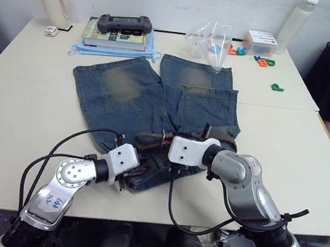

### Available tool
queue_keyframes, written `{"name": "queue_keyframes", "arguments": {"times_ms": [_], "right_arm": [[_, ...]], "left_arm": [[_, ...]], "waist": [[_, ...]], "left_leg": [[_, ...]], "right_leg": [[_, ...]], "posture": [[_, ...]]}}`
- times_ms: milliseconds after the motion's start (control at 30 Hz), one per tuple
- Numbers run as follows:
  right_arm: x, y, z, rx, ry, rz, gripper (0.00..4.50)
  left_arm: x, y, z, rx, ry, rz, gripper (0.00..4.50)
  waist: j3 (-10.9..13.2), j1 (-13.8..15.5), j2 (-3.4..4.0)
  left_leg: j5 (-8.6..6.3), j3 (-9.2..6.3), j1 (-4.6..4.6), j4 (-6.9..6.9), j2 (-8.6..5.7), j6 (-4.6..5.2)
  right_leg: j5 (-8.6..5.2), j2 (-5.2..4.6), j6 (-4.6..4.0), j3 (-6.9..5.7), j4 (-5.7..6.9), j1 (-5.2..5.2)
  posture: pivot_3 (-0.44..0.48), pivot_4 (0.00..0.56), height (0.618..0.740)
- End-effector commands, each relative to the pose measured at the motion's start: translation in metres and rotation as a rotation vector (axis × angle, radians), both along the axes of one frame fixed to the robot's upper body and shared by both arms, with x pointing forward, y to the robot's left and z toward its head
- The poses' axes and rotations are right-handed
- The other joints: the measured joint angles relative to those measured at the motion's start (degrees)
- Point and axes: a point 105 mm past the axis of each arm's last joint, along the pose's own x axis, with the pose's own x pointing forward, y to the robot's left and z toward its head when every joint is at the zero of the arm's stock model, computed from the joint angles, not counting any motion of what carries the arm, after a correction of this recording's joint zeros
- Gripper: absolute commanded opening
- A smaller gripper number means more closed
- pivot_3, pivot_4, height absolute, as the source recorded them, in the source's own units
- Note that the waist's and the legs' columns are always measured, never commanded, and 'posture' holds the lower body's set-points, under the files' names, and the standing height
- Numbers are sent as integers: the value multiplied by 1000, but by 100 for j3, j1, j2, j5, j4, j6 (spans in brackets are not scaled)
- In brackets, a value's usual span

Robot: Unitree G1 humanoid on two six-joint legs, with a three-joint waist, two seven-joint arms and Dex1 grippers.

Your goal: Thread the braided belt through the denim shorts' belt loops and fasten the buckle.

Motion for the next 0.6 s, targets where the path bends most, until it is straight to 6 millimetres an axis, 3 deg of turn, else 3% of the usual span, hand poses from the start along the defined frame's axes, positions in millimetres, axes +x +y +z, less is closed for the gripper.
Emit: {"name": "queue_keyframes", "arguments": {"times_ms": [33, 100, 233, 433, 600], "right_arm": [[0, -12, 32, 56, -83, -14, 0], [1, -18, 35, 62, -88, -24, 0], [1, -23, 40, 82, -101, -40, 0], [4, -30, 41, 99, -105, -69, 0], [5, -36, 43, 104, -117, -88, 0]], "left_arm": [[-3, 25, -28, 160, 52, 52, 1329], [-2, 30, -26, 141, 58, 88, 1329], [-8, 45, -29, 127, 108, 129, 65], [-9, 70, -32, 181, 119, 161, 65], [12, 105, -20, 218, 67, 223, 65]], "waist": [[-2, -44, 3], [-3, -65, 5], [-3, -78, 5], [-3, -83, 5], [-3, -65, 6]], "left_leg": [[0, 0, 4, -2, 1, 0], [-2, 2, 10, -8, 2, 3], [-10, 6, 21, -16, 7, 17], [-8, 9, 47, -36, 14, 13], [-6, 11, 50, -42, 13, 10]], "right_leg": [[0, 0, -1, 2, 0, 1], [-1, 0, -3, 4, 1, 2], [-4, 2, -8, 7, 7, 4], [-13, 5, -23, 9, 15, 12], [-14, 5, -25, 9, 14, 11]], "posture": [[0, 150, 667], [0, 150, 667], [0, 150, 667], [0, 150, 667], [0, 150, 667]]}}
